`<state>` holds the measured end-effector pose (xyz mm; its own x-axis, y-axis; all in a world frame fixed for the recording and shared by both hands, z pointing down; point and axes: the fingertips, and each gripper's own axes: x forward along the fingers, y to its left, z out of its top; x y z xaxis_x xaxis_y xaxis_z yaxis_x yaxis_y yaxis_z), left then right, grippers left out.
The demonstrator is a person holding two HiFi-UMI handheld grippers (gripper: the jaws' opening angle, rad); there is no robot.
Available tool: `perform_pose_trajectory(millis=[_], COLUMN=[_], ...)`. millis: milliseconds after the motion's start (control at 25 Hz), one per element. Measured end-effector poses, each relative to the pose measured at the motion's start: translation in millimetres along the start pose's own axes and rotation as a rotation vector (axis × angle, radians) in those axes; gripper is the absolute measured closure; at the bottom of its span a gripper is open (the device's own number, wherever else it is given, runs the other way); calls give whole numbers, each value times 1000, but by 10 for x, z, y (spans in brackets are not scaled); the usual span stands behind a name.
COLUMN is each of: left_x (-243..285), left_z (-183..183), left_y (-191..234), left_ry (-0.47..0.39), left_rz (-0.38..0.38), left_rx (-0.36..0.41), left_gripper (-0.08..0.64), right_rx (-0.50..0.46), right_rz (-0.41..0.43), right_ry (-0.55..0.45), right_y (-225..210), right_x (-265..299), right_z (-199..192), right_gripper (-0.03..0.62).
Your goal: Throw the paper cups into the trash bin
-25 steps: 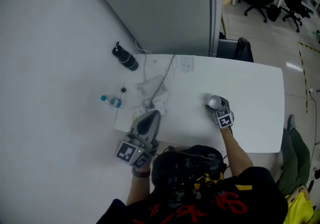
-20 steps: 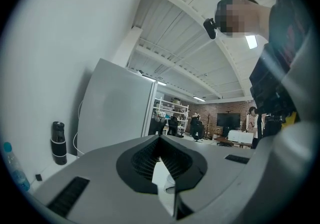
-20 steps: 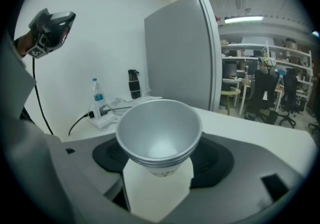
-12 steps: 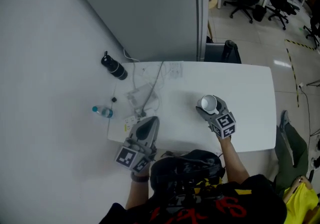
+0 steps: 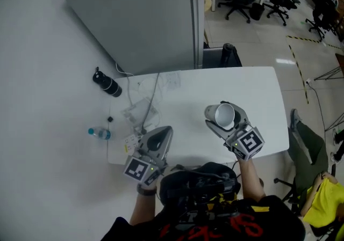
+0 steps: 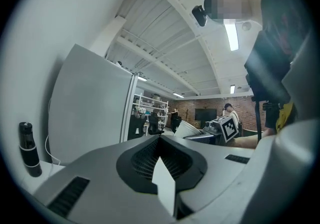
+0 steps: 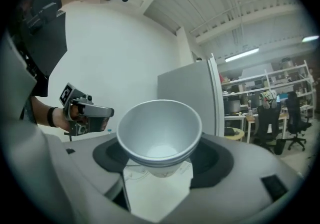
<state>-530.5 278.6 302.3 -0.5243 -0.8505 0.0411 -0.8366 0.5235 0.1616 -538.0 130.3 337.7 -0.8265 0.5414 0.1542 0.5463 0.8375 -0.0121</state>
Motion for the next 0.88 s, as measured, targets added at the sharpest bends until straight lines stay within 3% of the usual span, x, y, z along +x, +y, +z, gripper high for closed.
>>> perform_pose_trajectory(millis=[480,880], left_x=[163,342], left_z=[-1,-90], left_y=[-19,-423], left_ry=[-22,21], left_rz=[-192,-413], left_rx=[-20,-24], left_gripper=[557,557], right_rx=[-49,-39], right_rz=[-129,-283], right_ry=[-10,-5], right_y=[337,494], right_x=[-205,-569], right_z=[380,440], right_gripper=[244,245])
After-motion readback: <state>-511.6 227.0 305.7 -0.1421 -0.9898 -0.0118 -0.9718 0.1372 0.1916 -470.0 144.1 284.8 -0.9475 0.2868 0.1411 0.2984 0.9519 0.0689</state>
